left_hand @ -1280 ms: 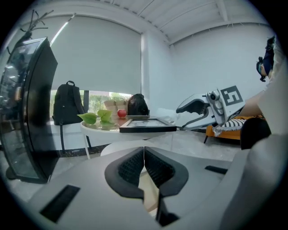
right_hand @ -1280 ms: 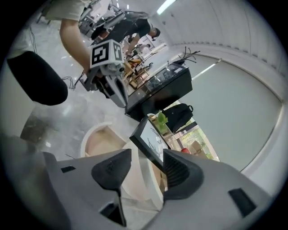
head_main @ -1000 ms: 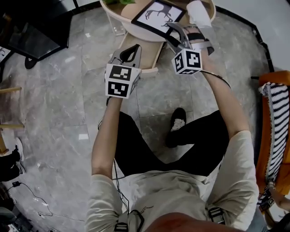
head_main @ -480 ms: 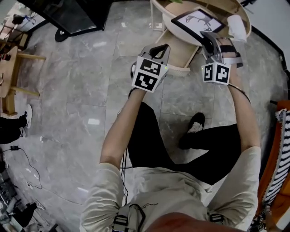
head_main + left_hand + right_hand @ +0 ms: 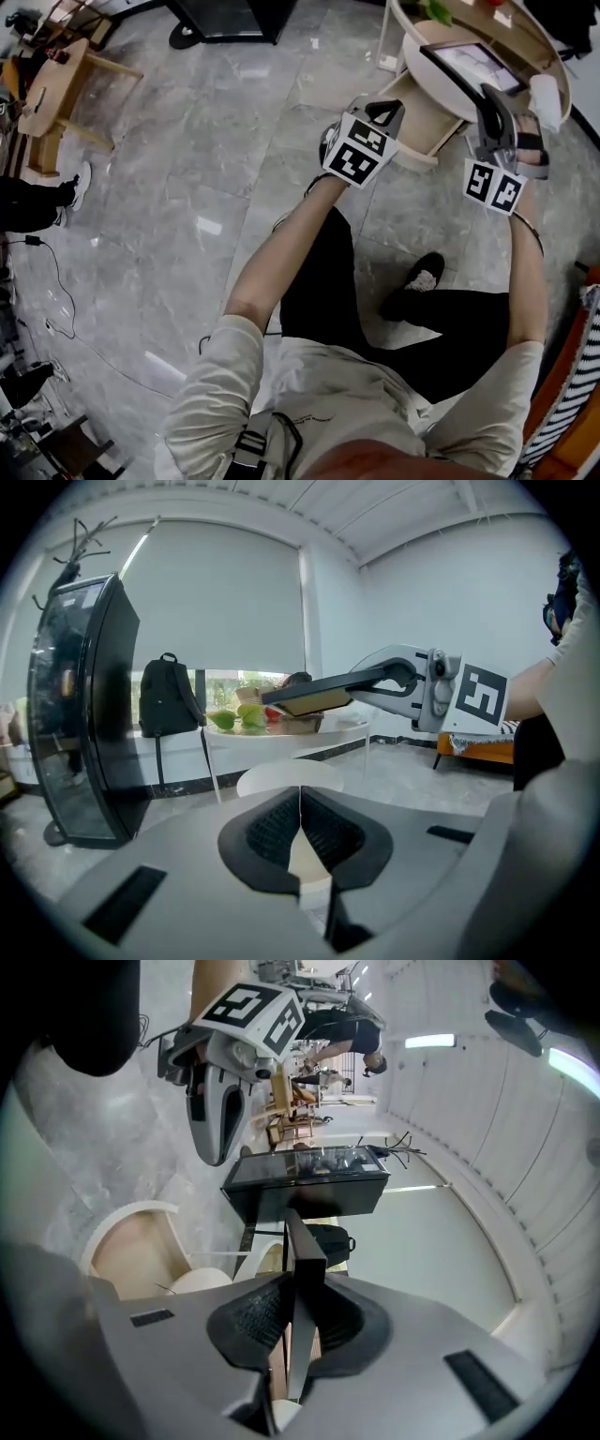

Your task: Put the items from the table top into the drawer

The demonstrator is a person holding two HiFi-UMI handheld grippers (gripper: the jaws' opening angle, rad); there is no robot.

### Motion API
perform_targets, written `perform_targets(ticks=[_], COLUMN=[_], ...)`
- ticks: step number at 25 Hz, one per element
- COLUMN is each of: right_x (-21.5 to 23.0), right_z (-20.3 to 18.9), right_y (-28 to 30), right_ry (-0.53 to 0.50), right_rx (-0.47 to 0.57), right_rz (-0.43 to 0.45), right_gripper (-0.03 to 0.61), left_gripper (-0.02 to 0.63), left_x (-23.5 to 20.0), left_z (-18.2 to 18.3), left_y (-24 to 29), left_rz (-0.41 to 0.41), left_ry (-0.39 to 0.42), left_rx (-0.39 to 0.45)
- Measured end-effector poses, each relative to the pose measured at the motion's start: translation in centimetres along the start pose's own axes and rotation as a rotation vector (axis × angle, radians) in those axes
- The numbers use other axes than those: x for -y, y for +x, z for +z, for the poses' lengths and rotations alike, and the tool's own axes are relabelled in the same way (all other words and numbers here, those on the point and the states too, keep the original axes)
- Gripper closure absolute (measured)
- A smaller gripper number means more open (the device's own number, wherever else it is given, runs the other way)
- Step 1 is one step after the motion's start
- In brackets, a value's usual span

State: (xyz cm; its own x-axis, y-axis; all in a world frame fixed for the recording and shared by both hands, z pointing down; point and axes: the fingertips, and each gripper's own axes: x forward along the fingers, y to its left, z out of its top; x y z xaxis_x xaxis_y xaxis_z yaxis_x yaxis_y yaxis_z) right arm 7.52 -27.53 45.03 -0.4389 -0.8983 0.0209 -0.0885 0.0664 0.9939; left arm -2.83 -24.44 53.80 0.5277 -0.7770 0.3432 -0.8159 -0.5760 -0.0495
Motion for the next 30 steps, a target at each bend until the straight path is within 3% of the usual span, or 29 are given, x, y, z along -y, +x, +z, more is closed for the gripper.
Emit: perform_targets(ticks=[7,10,13,17,26,30], right_x=[0.3,-1.1,-3.5,-8.0,-21.6,-24.9], right_z=[7.6,9.2,10.6,12.3,5.2,1.2], right_y=[-0.9,-0.8,-1.0,-1.2,1.6,3.1], right_ry=[0.045,0.071,0.088,0.133,0.281,0.317], right_rx=[0.169,0.223,0.270,0.316,0.149,0.043], right_rz=[-0.059,-0.057,-0.029,0.046,0.329,0.380], right_gripper=[0.506,0.506,0.506,0.506,0.506,0.506], left_gripper=[0.592,0.592,0.592,0.592,0.592,0.592], left_x=[-3.5,-4.2,-5.5,-7.7,-6.6,-5.8], left_z=[-1.0,-2.2,-4.5,-8.2,-11.9,-12.3], left_y=[-2.7,-3.3,-3.9,-5.3,-4.6,-3.8], left_rz=[0.065,0.092,0.125,0.185,0.200,0.195], left_ry=[-0.017,-0.009,-0.008,-0.067,-0.076,-0.091], left_rx=[0.017,-0.005,-0.040,-0.082,-0.143,-0.145])
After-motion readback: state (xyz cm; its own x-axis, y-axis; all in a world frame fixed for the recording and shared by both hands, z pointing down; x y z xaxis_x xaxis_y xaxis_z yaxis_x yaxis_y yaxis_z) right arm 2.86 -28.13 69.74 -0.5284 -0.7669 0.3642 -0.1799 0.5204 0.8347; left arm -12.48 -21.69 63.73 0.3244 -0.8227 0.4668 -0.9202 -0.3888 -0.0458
